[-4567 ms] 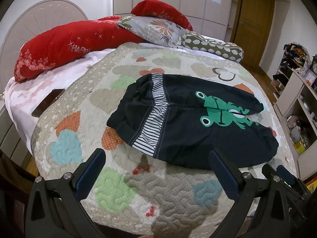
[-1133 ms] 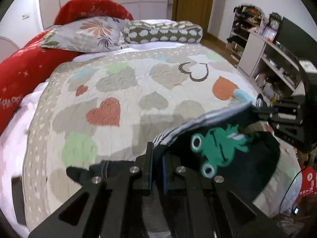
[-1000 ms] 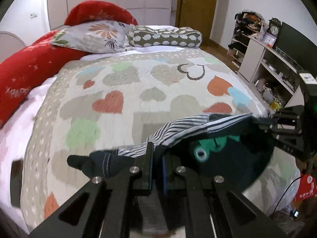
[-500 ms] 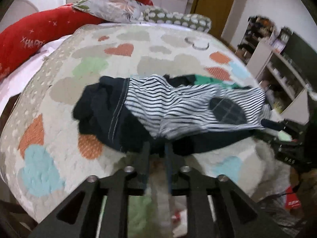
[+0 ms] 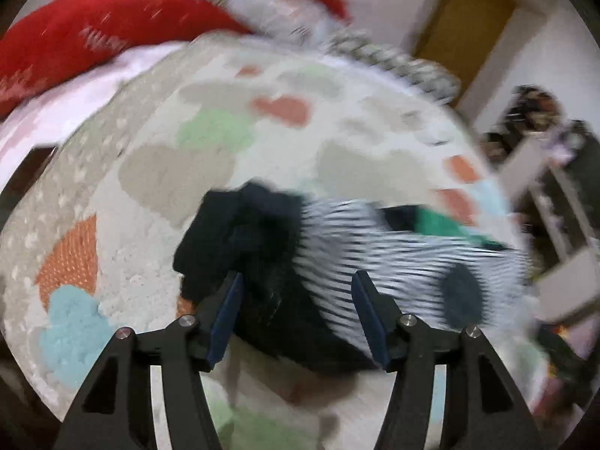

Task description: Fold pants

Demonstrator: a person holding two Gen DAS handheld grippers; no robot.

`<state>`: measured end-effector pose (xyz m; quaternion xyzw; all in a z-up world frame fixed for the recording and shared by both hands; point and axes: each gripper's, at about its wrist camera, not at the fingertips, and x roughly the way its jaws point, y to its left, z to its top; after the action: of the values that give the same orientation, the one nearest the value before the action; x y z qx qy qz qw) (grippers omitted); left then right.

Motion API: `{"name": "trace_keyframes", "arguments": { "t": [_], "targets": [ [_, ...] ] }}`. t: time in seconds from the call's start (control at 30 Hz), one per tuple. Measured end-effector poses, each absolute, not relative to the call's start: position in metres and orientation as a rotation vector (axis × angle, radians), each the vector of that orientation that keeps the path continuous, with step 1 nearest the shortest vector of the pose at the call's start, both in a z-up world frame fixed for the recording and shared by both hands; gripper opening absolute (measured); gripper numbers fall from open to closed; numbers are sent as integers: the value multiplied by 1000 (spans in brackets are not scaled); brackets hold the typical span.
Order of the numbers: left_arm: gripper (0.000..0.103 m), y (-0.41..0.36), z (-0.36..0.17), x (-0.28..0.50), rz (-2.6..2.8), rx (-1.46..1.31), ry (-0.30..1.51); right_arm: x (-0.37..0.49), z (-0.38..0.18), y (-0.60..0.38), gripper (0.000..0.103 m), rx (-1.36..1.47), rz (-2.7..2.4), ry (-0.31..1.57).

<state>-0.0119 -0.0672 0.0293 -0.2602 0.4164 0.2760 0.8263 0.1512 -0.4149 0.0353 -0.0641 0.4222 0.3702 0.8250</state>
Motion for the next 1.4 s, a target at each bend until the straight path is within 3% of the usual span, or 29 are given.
{"name": "trace_keyframes", "arguments": {
  "t": [0.07, 0.2, 0.3, 0.47, 0.53, 0.57, 0.73, 0.87, 0.93, 1.0, 1.07, 1.17, 1.27, 1.37, 1.4],
  "targets": [
    [58, -62, 1, -3, 637, -516, 916, 157, 39, -418, 62, -96, 773, 896],
    [61, -87, -2, 6, 696, -337, 924, 172, 45, -421, 62, -66, 710, 879],
    [62, -84, -4, 1, 694, -362, 897, 193, 43, -414, 63, -36, 679, 894],
    [63, -83, -4, -1, 682, -362, 882, 236, 8, -384, 68, 1, 603, 1036],
    [63, -85, -5, -2, 681, -347, 879, 240, 1, -380, 56, 36, 632, 1078],
    [63, -85, -5, -2, 680, -345, 877, 240, 4, -380, 30, 40, 650, 1070],
    [63, -86, -6, -4, 678, -343, 848, 261, 23, -421, 15, 175, 522, 1021],
    [64, -89, -8, -5, 689, -327, 829, 268, 27, -465, 19, 302, 457, 1013],
    [64, -90, -8, -4, 698, -318, 827, 259, 27, -472, 33, 349, 513, 1026],
    [65, -91, -8, -4, 702, -316, 827, 250, 28, -469, 55, 359, 564, 1019],
    [65, -91, -9, -4, 704, -315, 825, 245, 22, -456, 63, 347, 602, 1034],
    [65, -91, -9, -4, 702, -313, 819, 243, 4, -428, 64, 316, 637, 1109],
    [65, -92, -9, -6, 697, -309, 812, 241, 0, -407, 16, 204, 625, 1091],
    [65, -91, -9, -6, 695, -310, 810, 249, 1, -416, 16, 186, 511, 1080],
    [65, -91, -8, -6, 693, -313, 815, 249, 1, -417, 23, 131, 465, 1062]
  ]
}}
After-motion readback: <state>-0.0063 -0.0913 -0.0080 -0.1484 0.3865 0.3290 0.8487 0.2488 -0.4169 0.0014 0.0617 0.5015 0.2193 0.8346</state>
